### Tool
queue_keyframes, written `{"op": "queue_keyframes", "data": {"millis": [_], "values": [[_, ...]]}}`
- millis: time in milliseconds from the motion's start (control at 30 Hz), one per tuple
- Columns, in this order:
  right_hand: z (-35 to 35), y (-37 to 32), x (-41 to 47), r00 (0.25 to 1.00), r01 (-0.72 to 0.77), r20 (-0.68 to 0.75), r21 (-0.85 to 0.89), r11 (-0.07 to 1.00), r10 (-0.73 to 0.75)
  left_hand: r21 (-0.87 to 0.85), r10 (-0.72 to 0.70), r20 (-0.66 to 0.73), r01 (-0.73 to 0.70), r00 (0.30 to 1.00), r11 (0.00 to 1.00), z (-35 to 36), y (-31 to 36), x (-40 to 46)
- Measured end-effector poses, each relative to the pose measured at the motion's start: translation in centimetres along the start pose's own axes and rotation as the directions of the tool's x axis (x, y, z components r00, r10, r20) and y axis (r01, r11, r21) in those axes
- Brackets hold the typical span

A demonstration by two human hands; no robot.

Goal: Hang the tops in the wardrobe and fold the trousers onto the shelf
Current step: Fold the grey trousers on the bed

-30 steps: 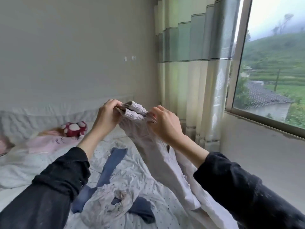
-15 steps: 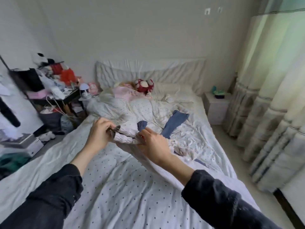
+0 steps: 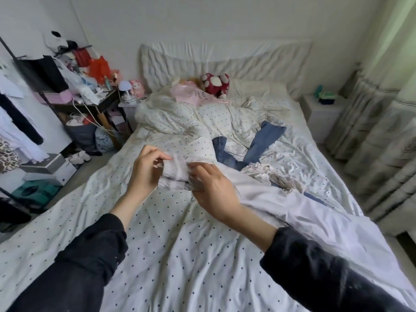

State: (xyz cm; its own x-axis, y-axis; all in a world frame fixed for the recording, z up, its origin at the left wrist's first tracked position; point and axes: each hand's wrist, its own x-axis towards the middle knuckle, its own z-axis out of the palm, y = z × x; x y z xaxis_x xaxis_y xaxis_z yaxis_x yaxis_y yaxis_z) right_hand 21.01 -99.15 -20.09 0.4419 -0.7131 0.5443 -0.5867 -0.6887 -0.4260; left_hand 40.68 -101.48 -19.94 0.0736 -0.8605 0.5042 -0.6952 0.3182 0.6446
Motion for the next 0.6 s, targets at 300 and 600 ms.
{"op": "queue_keyframes", "data": {"millis": [300, 600], "values": [[18.5, -1.8, -6.9, 0.554, -0.167, 0.810, -0.119, 0.979, 0.193, 0.469, -0.380, 0.476, 0.137, 0.793, 0.873, -3.4, -20.8, -14.7], [22.9, 3.3, -12.4, 0.390, -0.326, 0.814, -0.315, 0.891, 0.430, 0.370, -0.364, 0.699, 0.125, 0.615, 0.921, 6.0, -22.8, -21.9]]}}
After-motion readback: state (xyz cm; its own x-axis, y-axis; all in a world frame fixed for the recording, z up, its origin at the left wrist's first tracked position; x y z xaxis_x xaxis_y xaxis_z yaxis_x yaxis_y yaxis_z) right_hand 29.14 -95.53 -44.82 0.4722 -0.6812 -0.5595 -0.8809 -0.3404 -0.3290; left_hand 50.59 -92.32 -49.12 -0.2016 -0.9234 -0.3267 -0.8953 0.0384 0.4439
